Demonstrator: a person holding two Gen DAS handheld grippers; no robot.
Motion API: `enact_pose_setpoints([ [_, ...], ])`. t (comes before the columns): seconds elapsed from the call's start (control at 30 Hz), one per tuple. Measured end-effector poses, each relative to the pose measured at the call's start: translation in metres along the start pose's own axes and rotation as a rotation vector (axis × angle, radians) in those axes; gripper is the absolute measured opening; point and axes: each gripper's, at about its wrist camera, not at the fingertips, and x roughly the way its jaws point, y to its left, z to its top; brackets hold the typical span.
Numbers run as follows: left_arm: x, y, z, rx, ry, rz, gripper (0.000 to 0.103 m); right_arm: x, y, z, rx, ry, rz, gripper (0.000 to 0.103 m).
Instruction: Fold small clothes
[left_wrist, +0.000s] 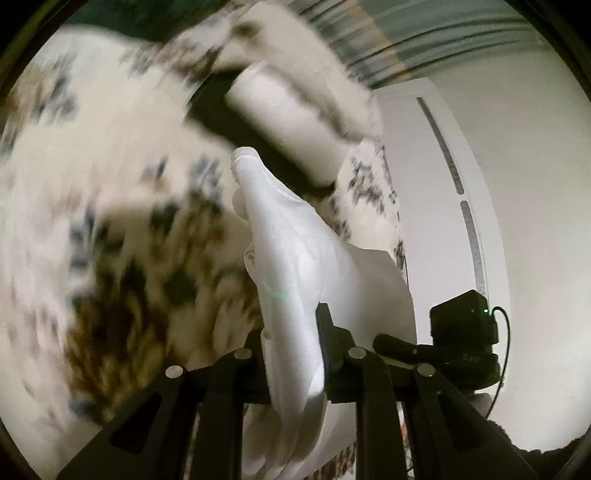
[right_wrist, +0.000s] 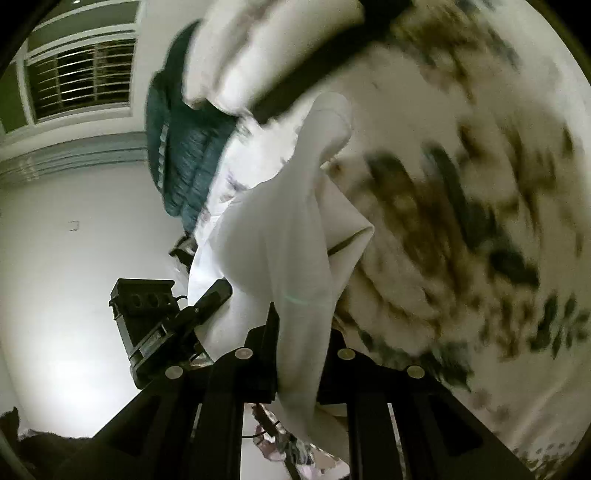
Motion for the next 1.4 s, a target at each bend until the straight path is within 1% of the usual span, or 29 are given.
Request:
enact_pose_setpoints([
  [0.07, -0.001, -0.017, 0.031, 0.032, -0.029, 0.015, 0.015, -0.011, 0.023, 0.026, -0.024, -0.025, 0.000, 0.014],
  [0.1, -0.001, -0.030, 0.054, 0.050, -0.055, 0.023, 0.015, -0.017, 0.034, 0.043, -0.037, -0.040, 0.001, 0.014],
  [0.13, -0.002, -0.033, 0.064, 0.057, -0.067, 0.025, 0.015, -0.021, 0.043, 0.057, -0.046, -0.052, 0.001, 0.014],
  [0.17, 0.000, -0.043, 0.090, 0.066, -0.092, 0.027, 0.015, -0.026, 0.055, 0.076, -0.060, -0.066, 0.002, 0.014],
  [0.2, 0.001, -0.049, 0.105, 0.068, -0.106, 0.027, 0.016, -0.032, 0.068, 0.099, -0.079, -0.082, 0.003, 0.014],
  [0.23, 0.003, -0.055, 0.128, 0.069, -0.123, 0.024, 0.016, -0.035, 0.076, 0.113, -0.091, -0.091, 0.004, 0.014],
  [0.27, 0.003, -0.058, 0.140, 0.070, -0.133, 0.022, 0.016, -0.039, 0.088, 0.137, -0.109, -0.103, 0.007, 0.014],
  [0.3, 0.008, -0.065, 0.166, 0.081, -0.153, 0.029, 0.016, -0.042, 0.097, 0.161, -0.120, -0.113, 0.009, 0.014],
  [0.33, 0.011, -0.068, 0.178, 0.088, -0.163, 0.035, 0.016, -0.044, 0.106, 0.184, -0.131, -0.122, 0.009, 0.014],
  [0.37, 0.018, -0.071, 0.202, 0.100, -0.182, 0.046, 0.016, -0.043, 0.114, 0.201, -0.143, -0.127, 0.007, 0.014],
  [0.47, 0.036, -0.071, 0.246, 0.115, -0.206, 0.078, 0.018, -0.039, 0.134, 0.268, -0.182, -0.138, -0.011, 0.013],
  [0.53, 0.058, -0.061, 0.277, 0.120, -0.205, 0.127, 0.020, -0.032, 0.140, 0.306, -0.194, -0.138, -0.025, 0.014],
  [0.6, 0.078, -0.051, 0.294, 0.120, -0.189, 0.180, 0.021, -0.019, 0.140, 0.344, -0.195, -0.127, -0.048, 0.014],
  [0.63, 0.088, -0.046, 0.300, 0.127, -0.181, 0.226, 0.024, -0.010, 0.138, 0.358, -0.196, -0.116, -0.066, 0.014],
  [0.7, 0.096, -0.040, 0.302, 0.131, -0.182, 0.256, 0.031, 0.004, 0.133, 0.379, -0.195, -0.093, -0.111, 0.014],
  [0.73, 0.095, -0.040, 0.300, 0.137, -0.190, 0.269, 0.035, 0.011, 0.132, 0.385, -0.198, -0.082, -0.134, 0.014],
  [0.83, 0.091, -0.047, 0.295, 0.173, -0.237, 0.312, 0.065, 0.023, 0.132, 0.389, -0.211, -0.061, -0.215, 0.027],
  [0.87, 0.089, -0.051, 0.293, 0.189, -0.251, 0.337, 0.091, 0.022, 0.132, 0.383, -0.231, -0.059, -0.244, 0.040],
  [0.9, 0.087, -0.056, 0.291, 0.205, -0.261, 0.372, 0.103, 0.022, 0.139, 0.380, -0.264, -0.065, -0.314, 0.058],
  [0.93, 0.087, -0.059, 0.292, 0.215, -0.271, 0.406, 0.103, 0.022, 0.143, 0.376, -0.284, -0.078, -0.383, 0.068],
  [0.97, 0.085, -0.063, 0.291, 0.228, -0.281, 0.456, 0.103, 0.020, 0.149, 0.369, -0.314, -0.100, -0.459, 0.083],
  [1.0, 0.084, -0.065, 0.290, 0.231, -0.286, 0.482, 0.103, 0.018, 0.158, 0.361, -0.347, -0.136, -0.568, 0.094],
  [1.07, 0.083, -0.068, 0.288, 0.230, -0.292, 0.507, 0.103, 0.014, 0.167, 0.347, -0.384, -0.203, -0.727, 0.102],
  [1.1, 0.082, -0.071, 0.285, 0.231, -0.293, 0.523, 0.103, 0.012, 0.170, 0.338, -0.392, -0.231, -0.796, 0.103],
  [1.17, 0.079, -0.078, 0.278, 0.239, -0.295, 0.580, 0.103, 0.007, 0.170, 0.320, -0.389, -0.275, -0.896, 0.103],
  [1.2, 0.077, -0.083, 0.272, 0.244, -0.292, 0.610, 0.103, 0.005, 0.171, 0.311, -0.394, -0.292, -0.935, 0.103],
  [1.23, 0.074, -0.087, 0.265, 0.251, -0.285, 0.620, 0.103, 0.003, 0.172, 0.301, -0.396, -0.306, -0.968, 0.103],
  [1.33, 0.065, -0.104, 0.247, 0.273, -0.281, 0.672, 0.103, -0.011, 0.177, 0.274, -0.383, -0.347, -1.005, 0.103],
  [1.4, 0.056, -0.115, 0.235, 0.288, -0.285, 0.686, 0.103, -0.024, 0.184, 0.256, -0.378, -0.372, -1.013, 0.103],
])
